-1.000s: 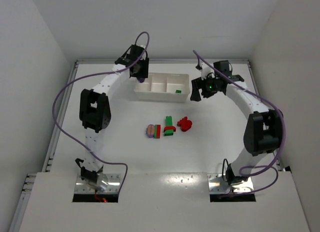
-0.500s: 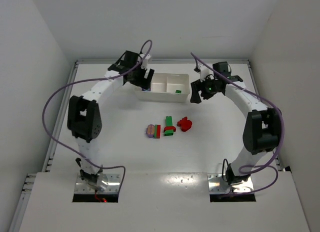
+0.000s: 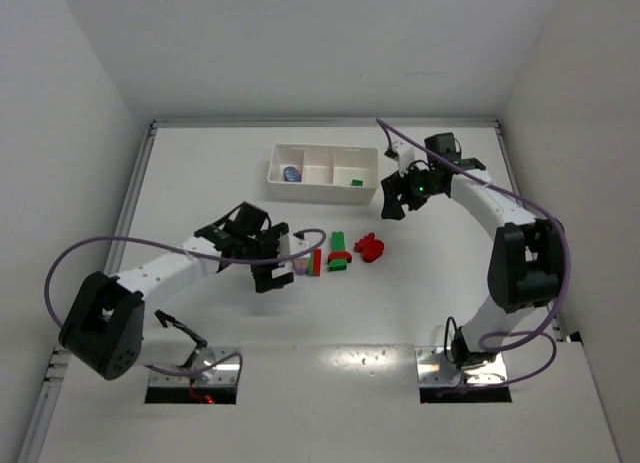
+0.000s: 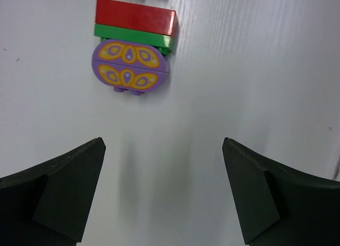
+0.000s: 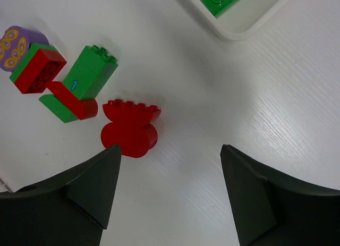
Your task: Sort the legos into containers by color
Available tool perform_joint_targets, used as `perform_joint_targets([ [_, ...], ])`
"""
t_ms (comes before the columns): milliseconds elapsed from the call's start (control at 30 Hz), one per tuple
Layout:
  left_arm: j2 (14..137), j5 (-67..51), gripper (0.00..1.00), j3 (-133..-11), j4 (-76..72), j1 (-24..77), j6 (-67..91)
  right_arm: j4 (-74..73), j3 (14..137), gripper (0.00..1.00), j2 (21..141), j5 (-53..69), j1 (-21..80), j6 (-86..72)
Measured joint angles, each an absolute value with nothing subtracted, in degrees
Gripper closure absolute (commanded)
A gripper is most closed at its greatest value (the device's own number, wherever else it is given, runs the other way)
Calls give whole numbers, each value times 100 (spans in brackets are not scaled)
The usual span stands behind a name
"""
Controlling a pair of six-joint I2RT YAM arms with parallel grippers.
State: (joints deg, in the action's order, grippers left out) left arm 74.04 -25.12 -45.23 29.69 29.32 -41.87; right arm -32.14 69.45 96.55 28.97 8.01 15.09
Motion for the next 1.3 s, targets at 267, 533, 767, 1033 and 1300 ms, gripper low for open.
perform_joint_targets([
  [267, 7603, -2722, 0, -3848, 1127, 3188, -4348, -3310, 6945, 23, 9657, 2921, 801, 1509],
  [533, 8329, -3004, 0, -4016, 458, 3179, -4602, -3382, 6945, 23, 9657, 2919, 801, 1511],
  [767, 8976, -3441, 0, -4733, 825, 2976, -5061, -3461, 6945, 23, 9657, 2895, 801, 1514],
  [1033, 9380, -3763, 0, -5356, 1649, 2882, -5669, -3472, 6947, 23, 9666, 2867, 801, 1525],
  [1300, 9509, -3811, 1, -5485, 2381, 2775, -5953, -3492, 6984, 23, 9797, 2853, 801, 1525],
])
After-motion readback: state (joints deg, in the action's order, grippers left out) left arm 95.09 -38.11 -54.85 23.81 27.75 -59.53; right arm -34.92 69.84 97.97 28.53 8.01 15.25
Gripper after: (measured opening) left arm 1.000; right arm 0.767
